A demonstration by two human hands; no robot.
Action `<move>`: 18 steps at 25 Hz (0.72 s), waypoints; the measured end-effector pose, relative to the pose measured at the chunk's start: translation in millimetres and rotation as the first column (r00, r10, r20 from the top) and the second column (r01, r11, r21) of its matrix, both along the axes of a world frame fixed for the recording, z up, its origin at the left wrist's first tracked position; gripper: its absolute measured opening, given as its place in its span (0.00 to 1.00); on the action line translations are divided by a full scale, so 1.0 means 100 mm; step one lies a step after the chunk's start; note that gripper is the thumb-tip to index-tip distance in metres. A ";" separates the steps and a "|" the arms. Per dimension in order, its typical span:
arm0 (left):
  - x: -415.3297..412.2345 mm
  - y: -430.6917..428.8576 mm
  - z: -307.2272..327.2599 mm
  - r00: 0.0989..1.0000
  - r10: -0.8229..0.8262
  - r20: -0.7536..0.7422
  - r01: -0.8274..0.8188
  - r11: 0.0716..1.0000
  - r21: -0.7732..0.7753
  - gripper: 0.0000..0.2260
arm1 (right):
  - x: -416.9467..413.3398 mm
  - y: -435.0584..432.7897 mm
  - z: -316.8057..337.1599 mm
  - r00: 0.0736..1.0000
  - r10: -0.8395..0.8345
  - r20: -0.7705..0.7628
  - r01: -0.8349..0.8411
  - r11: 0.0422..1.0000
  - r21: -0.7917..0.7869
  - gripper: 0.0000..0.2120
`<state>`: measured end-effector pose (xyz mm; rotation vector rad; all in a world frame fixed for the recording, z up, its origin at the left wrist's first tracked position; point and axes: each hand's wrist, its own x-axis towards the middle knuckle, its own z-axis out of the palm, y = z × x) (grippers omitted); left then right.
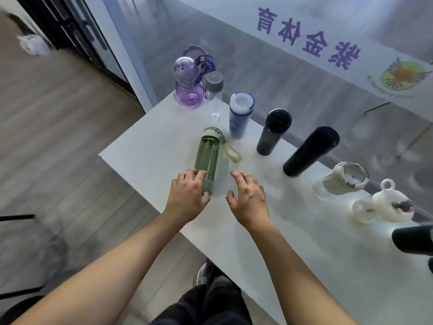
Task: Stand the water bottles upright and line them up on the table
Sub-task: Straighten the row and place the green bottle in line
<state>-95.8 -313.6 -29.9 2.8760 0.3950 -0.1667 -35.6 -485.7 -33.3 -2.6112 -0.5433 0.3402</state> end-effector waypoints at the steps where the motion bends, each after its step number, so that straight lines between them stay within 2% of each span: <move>1: 0.08 0.01 -0.02 0.999 0.025 -0.043 -0.025 1.000 -0.004 0.27 | 0.05 0.02 -0.01 1.000 -0.005 -0.011 0.005 1.000 0.001 0.27; 4: 0.45 0.13 -0.20 0.976 0.096 -0.195 -0.104 0.994 -0.031 0.33 | 0.28 0.13 -0.12 0.998 -0.004 -0.063 0.004 1.000 0.001 0.27; 8: 0.76 0.21 -0.40 0.944 0.200 -0.262 -0.229 0.970 -0.083 0.39 | 0.48 0.17 -0.21 0.995 -0.007 -0.096 0.005 1.000 -0.012 0.27; 11: 0.84 0.24 -0.51 0.897 0.289 -0.335 -0.376 0.896 -0.234 0.43 | 0.50 0.13 -0.21 0.993 -0.018 -0.121 0.015 1.000 -0.027 0.28; 13: 0.85 0.28 -0.55 0.870 0.337 -0.361 -0.455 0.830 -0.323 0.39 | 0.51 0.09 -0.20 0.992 -0.025 -0.127 0.022 0.999 -0.026 0.27; 15: 0.79 0.28 -0.54 0.874 0.337 -0.350 -0.465 0.790 -0.401 0.37 | 0.51 0.05 -0.17 0.991 -0.039 -0.128 0.036 0.999 -0.020 0.27; 18: 0.50 0.23 -0.52 0.911 0.277 -0.305 -0.406 0.732 -0.547 0.43 | 0.52 0.03 -0.08 0.991 -0.073 -0.110 0.077 0.996 0.033 0.29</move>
